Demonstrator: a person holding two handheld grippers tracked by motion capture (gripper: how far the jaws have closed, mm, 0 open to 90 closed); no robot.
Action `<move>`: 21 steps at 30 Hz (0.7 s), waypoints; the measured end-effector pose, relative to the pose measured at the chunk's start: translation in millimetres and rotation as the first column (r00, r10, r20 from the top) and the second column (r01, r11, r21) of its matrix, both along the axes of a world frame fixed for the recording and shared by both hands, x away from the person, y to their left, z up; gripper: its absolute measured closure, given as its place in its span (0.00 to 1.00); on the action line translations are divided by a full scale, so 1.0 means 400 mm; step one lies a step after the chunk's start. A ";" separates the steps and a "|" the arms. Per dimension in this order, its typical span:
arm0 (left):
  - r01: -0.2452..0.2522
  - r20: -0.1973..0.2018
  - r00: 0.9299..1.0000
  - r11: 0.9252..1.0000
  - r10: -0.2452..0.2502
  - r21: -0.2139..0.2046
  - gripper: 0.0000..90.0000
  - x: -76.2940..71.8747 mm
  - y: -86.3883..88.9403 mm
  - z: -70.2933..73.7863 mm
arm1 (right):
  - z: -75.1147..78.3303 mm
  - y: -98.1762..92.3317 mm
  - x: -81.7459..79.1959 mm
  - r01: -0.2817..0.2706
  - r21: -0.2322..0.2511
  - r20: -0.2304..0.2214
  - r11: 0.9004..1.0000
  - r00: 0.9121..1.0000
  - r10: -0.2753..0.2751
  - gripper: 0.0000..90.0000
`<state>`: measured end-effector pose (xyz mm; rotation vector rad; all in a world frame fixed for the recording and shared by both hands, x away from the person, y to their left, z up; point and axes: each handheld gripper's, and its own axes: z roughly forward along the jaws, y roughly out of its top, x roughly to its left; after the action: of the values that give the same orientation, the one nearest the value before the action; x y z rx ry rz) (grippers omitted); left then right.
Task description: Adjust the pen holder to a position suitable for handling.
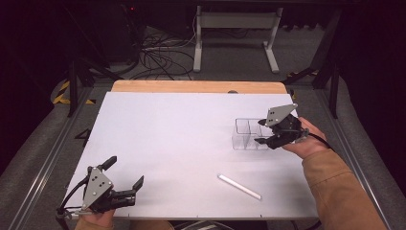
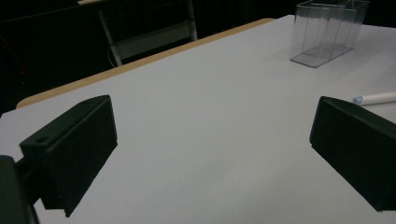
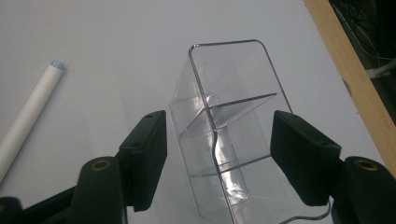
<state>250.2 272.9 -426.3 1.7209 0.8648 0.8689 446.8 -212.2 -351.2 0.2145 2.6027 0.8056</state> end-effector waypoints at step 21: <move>0.002 -0.001 1.000 1.000 -0.002 0.002 0.02 0.001 -0.001 -0.002 | -0.067 0.025 0.066 -0.045 -0.102 -0.087 0.994 0.996 0.037 0.61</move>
<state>250.7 272.6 -426.9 1.7239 0.8631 0.8674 473.1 -202.1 -378.2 0.1690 2.7280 0.6870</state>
